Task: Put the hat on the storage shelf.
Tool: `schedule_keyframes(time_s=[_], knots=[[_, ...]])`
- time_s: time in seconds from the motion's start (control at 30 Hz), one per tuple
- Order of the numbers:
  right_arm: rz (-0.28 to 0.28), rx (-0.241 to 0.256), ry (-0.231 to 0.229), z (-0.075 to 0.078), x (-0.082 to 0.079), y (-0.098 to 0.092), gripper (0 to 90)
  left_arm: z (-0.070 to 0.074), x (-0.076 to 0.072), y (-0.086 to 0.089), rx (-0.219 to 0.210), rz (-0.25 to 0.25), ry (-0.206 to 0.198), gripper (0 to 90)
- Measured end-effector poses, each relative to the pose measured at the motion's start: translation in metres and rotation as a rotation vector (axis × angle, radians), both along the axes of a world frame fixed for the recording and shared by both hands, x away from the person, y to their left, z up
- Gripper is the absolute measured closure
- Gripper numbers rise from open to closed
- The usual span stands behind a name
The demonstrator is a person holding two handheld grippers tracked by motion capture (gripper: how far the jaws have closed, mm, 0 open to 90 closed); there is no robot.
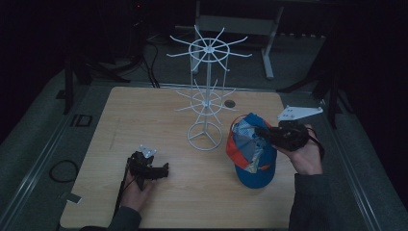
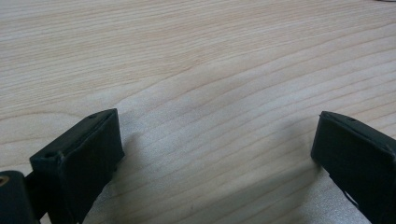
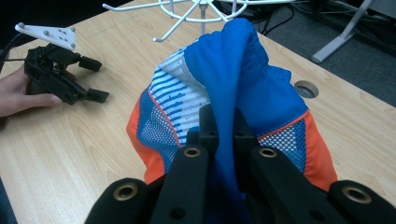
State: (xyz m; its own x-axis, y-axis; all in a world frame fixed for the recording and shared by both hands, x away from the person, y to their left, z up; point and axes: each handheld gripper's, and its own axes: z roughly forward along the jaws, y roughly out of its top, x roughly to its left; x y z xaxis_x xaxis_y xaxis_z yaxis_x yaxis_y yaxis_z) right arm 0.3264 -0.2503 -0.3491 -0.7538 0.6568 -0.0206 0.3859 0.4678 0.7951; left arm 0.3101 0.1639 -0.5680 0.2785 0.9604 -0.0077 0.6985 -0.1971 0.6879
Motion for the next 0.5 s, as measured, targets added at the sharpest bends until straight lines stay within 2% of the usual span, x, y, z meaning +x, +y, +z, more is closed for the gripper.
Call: schedule_keyframes(time_s=[0.5], knots=[[0.001, 0.009, -0.007, 0.0075, -0.0024, -0.0034, 88.2, 0.0, 0.0, 0.0, 0.0, 0.0, 0.0, 2.4]])
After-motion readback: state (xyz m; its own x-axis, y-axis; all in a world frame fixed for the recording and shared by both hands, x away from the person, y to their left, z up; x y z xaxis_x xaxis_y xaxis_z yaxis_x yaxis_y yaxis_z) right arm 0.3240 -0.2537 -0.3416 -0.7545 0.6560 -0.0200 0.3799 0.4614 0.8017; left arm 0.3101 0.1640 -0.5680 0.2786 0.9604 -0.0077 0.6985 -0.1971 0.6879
